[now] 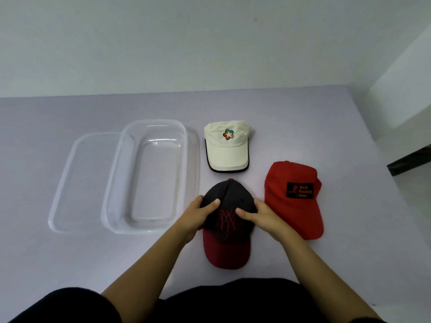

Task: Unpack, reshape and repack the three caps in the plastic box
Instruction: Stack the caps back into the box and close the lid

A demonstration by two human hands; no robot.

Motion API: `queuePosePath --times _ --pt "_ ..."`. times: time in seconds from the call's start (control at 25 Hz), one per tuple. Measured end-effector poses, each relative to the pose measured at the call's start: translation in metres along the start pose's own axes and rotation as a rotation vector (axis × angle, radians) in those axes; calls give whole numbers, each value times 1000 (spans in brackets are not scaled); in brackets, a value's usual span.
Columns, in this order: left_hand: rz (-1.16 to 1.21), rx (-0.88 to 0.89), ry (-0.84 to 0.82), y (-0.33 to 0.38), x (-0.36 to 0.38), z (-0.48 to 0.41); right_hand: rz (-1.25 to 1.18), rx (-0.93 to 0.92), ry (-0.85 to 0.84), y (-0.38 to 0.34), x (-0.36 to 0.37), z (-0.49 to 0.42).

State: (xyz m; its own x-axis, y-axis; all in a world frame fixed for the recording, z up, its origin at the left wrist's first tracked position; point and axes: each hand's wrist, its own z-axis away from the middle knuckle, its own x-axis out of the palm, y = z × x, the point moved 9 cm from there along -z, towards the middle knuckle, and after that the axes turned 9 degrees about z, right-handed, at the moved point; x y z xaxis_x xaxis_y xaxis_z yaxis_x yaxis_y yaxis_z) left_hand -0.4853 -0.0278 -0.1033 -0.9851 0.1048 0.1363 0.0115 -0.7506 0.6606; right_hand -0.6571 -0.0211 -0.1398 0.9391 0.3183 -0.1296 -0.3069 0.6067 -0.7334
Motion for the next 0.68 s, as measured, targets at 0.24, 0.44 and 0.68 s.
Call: queuePosePath --times 0.24,0.44,0.68 --pt "70 98 -125 28 13 24 -355 -121 -18 -34 -7 25" --pt "-31 238 -265 66 30 56 -338 -224 -115 -67 -9 54" --pt "177 263 -454 87 28 72 -501 -316 -211 -94 4 75"
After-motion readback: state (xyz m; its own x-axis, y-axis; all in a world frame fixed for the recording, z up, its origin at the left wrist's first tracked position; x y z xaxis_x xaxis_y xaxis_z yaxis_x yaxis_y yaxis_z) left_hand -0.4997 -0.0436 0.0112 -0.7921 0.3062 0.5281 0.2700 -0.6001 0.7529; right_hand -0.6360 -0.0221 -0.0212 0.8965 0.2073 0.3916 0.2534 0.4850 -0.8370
